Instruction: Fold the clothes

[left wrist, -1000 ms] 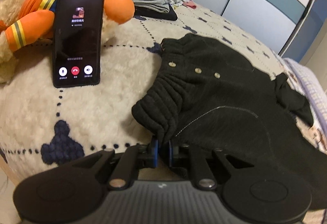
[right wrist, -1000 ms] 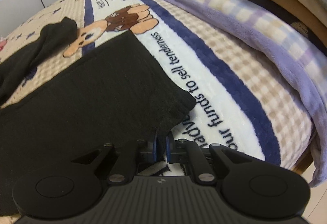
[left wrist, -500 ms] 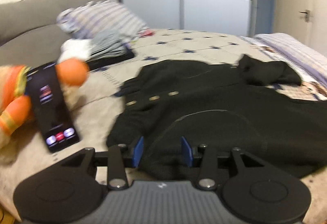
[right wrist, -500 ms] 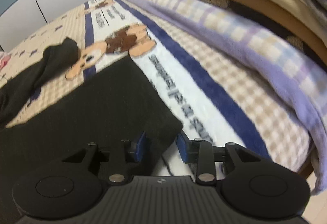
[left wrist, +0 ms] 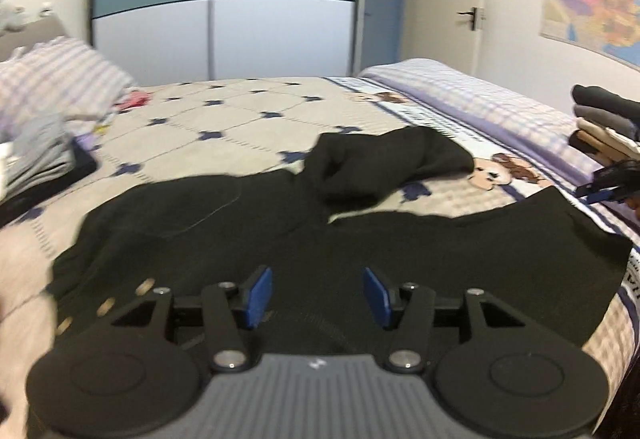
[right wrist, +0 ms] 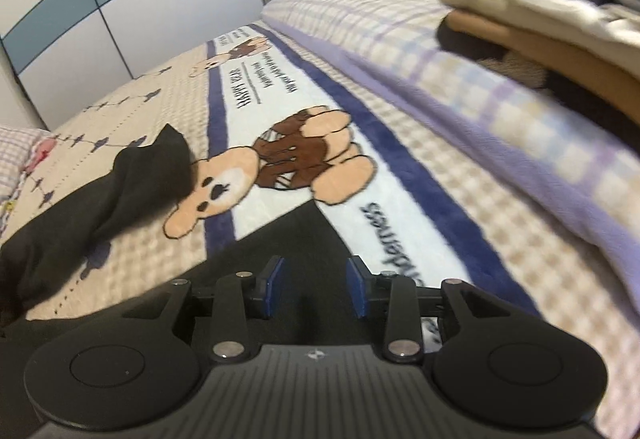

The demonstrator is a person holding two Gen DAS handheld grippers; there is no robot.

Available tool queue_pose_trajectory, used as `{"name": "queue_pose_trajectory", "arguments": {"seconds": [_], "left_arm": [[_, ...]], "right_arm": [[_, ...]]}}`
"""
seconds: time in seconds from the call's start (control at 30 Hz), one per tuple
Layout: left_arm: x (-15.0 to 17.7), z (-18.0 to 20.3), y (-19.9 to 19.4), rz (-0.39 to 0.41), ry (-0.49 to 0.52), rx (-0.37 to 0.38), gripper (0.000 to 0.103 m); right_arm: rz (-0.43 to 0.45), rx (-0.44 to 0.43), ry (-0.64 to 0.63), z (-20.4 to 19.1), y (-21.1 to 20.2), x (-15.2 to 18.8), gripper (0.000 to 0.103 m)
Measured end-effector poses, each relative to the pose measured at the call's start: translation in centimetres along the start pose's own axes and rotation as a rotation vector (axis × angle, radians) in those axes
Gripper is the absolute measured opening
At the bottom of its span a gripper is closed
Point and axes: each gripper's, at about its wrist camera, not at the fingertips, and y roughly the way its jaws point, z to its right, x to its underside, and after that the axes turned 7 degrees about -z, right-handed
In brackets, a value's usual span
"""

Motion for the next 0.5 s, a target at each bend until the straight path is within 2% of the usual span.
{"name": "queue_pose_trajectory", "arguments": {"seconds": [0.07,0.2,0.37,0.5], "left_arm": [[-1.0,-0.2,1.8,-0.005,-0.008,0.049,0.053],[-2.3,0.3,5.0,-0.011,0.007,0.091,0.054],[-3.8,1.5,8.4,-0.025,0.084,0.135,0.058],[-4.5,2.1,11.2,-0.042,0.147,0.142,0.059]], "right_arm": [[-0.006,-0.022,0.006,-0.1,0.9,-0.4,0.036],[-0.004,-0.042,0.022,-0.3,2.2,-1.2,0.036],[-0.023,-0.056,0.0,-0.3,3.4,-1.6,0.036],[-0.027,-0.073,-0.026,0.0,3.8,-1.8,0.036]]}}
